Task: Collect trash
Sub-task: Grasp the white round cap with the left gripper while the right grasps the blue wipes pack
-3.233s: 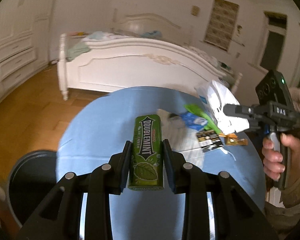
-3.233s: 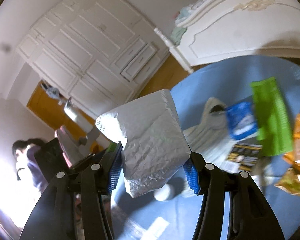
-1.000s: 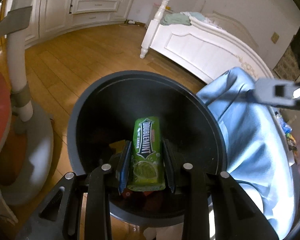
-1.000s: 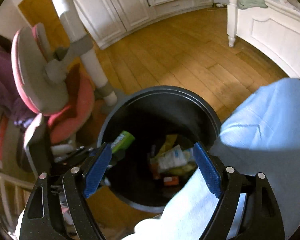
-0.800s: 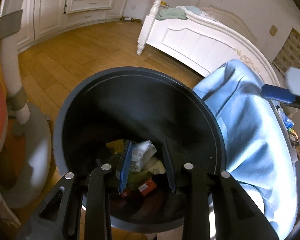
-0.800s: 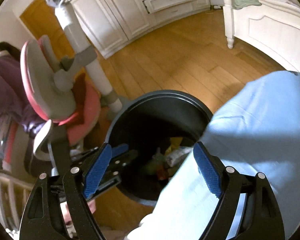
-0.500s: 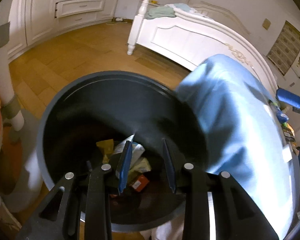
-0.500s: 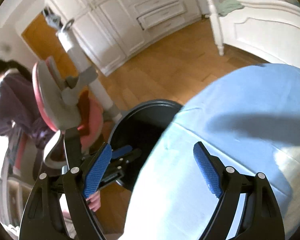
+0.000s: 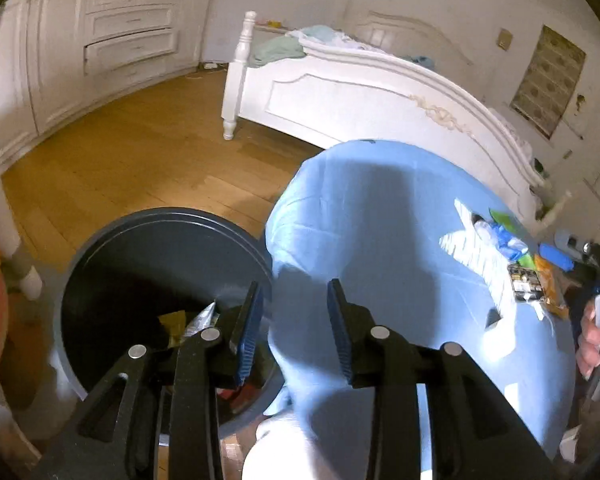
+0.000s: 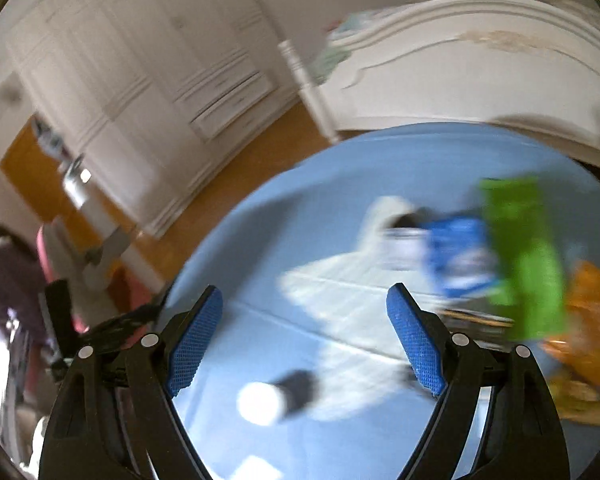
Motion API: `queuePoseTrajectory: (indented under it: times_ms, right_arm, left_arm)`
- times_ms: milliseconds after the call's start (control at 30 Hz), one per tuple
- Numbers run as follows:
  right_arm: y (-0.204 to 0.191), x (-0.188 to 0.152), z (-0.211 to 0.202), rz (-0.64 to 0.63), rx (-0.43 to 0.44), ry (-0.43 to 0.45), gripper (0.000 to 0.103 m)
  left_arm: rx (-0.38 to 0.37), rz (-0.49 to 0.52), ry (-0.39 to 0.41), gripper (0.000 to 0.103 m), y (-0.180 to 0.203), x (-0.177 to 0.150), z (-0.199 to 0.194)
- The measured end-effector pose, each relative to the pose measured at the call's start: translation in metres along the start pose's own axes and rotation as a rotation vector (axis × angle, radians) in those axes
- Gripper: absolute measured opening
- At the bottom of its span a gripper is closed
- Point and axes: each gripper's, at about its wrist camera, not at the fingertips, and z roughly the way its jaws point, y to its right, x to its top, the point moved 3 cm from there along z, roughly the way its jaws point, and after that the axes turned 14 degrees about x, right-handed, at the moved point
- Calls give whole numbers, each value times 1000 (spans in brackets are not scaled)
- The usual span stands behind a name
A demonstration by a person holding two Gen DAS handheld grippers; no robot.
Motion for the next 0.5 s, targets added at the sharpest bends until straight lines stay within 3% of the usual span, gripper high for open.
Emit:
queuePoseTrajectory:
  times_ms: [167,200,233,300,500]
  right_arm:
    - [40,-8,-32,29,-67,42,83]
    - [48,-9,-36,31,-79,43,83]
    - [53,-11,-38,28,-87,41,83]
    - [53,-12,-36,8,-105,36,83]
    - [45,-7,-6,-109,-166,-38,83]
  left_arm:
    - [-104,123,38,36,58,-2,-20]
    - [-128,167,44,45,76,-4,-24]
    - [-145,202,48,62,91,-5,-28]
    - [-178,280,58,74,121,-14,-33]
    - [-205,489,25,74,193,-48,-25]
